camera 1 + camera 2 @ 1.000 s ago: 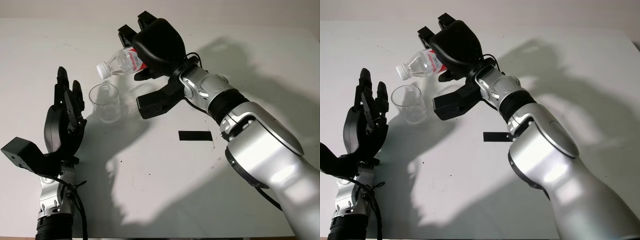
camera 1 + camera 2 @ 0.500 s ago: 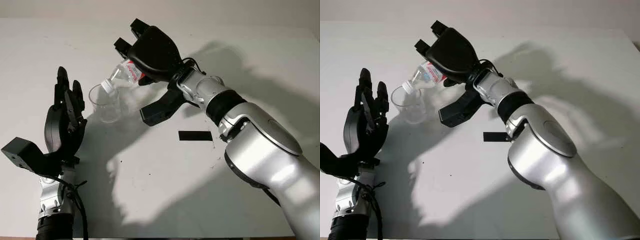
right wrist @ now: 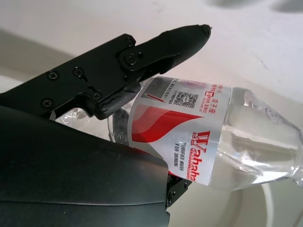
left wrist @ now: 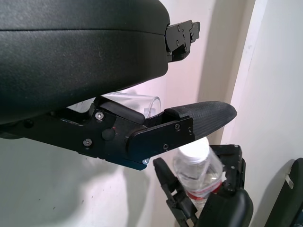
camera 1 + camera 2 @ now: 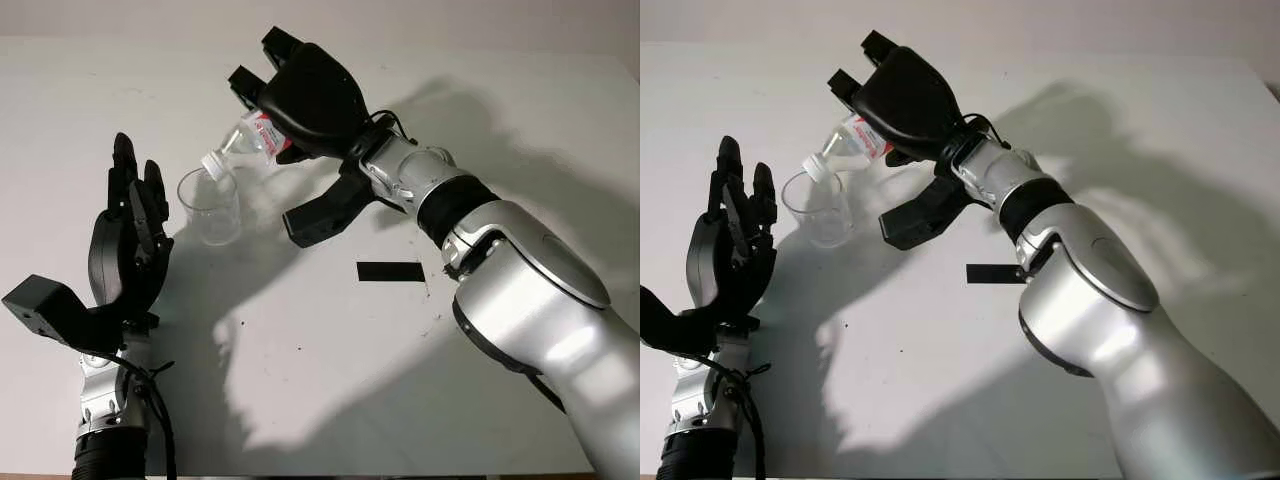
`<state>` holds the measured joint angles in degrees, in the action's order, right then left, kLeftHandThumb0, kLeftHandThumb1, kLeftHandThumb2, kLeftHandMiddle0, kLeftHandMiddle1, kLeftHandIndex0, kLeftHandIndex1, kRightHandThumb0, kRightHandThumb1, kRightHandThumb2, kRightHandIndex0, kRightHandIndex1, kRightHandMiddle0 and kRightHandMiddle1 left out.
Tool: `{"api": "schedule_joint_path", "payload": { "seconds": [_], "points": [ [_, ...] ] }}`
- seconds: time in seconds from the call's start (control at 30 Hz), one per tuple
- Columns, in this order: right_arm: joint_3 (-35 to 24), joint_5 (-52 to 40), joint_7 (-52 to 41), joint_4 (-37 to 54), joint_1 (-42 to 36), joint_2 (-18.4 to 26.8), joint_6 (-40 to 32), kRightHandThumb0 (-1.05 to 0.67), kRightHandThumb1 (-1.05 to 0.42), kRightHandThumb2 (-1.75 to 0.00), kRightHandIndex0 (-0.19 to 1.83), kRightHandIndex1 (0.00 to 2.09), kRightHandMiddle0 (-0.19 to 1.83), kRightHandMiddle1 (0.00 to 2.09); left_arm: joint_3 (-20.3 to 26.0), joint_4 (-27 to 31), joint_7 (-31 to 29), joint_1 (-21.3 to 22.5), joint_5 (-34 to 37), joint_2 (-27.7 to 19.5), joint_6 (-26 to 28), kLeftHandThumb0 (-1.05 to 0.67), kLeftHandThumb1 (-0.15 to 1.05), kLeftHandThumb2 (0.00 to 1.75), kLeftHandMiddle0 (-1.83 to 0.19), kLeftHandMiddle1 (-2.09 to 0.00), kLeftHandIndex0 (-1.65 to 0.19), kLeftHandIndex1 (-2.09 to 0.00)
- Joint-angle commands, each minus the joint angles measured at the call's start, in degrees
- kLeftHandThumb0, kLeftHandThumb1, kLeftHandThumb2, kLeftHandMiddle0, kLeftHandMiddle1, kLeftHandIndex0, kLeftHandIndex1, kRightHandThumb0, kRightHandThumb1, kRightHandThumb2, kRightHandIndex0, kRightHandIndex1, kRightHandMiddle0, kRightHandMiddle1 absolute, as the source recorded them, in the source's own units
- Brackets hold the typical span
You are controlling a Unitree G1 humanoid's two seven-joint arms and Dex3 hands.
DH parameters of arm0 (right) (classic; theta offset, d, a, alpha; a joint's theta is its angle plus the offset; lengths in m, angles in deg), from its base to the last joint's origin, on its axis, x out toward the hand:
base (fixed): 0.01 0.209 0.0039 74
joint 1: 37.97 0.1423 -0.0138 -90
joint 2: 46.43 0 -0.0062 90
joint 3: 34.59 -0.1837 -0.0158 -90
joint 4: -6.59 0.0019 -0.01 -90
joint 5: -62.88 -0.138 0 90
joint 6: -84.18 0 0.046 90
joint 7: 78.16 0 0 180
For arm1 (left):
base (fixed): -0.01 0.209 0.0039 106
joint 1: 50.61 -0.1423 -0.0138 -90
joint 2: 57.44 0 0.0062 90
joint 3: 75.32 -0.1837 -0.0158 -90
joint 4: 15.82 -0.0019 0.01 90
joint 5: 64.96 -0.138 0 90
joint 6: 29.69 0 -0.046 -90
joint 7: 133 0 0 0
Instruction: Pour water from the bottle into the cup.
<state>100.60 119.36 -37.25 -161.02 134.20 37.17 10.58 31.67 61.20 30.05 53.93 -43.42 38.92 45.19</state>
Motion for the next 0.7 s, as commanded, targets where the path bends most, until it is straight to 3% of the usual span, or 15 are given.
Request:
{"api": "schedule_joint_path", "payload": {
  "seconds": [0.0,0.2,0.4,0.53,0.57,0.6,0.67],
  "points": [
    [-3.57,-3.57,-1.85,0.6,0.88,-0.54,1.48,-0.37,-1.05,-0.19,1.18,2.09,0.68,2.09,-0.18,-1.21,-0.15,-0.94,-0.44,0.56,-0.53,-0.74,1.05,0.7,0.19,0.0,0.19,0.0],
    [-18.16,-20.13,-9.17,1.7,-1.19,-3.16,6.26,-0.42,-1.05,-0.24,1.35,2.09,0.94,2.09,-0.04,-1.63,0.01,-0.84,-0.37,0.54,-0.35,-0.73,1.05,0.7,0.19,0.0,0.19,0.0],
    [-32.3,-36.57,-22.51,3.8,-2.74,-4.44,8.53,-0.41,-1.05,-0.28,1.35,2.09,1.15,2.09,0.1,-1.93,-0.1,-0.81,-0.25,0.57,-0.52,-0.73,1.05,0.7,0.19,0.0,0.19,0.0],
    [-38.13,-43.52,-31.31,5.75,-5.2,-3.26,8.97,-0.39,-1.05,-0.31,1.3,2.09,1.11,2.09,0.16,-1.76,-0.14,-1.0,-0.06,0.67,-0.4,-0.73,1.05,0.7,0.19,0.0,0.19,0.0],
    [-39.68,-45.4,-33.87,6.43,-6.57,-2.73,9.41,-0.36,-1.05,-0.31,1.1,2.09,0.77,2.09,0.13,-1.68,-0.16,-1.12,-0.09,0.65,-0.36,-0.73,1.05,0.69,0.19,0.0,0.19,0.0],
    [-41.79,-48.13,-37.11,7.23,-8.11,-2.48,9.09,-0.35,-1.05,-0.31,1.03,2.09,0.65,2.09,0.12,-1.67,-0.22,-1.23,-0.08,0.63,-0.32,-0.73,1.05,0.69,0.19,0.0,0.19,0.0],
    [-45.58,-53.5,-44.1,9.79,-11.7,-2.08,6.39,-0.32,-1.05,-0.35,1.08,2.09,0.7,2.09,0.1,-1.5,-0.22,-1.52,-0.02,0.62,-0.03,-0.74,1.05,0.69,0.19,0.0,0.19,0.0]
  ]
}}
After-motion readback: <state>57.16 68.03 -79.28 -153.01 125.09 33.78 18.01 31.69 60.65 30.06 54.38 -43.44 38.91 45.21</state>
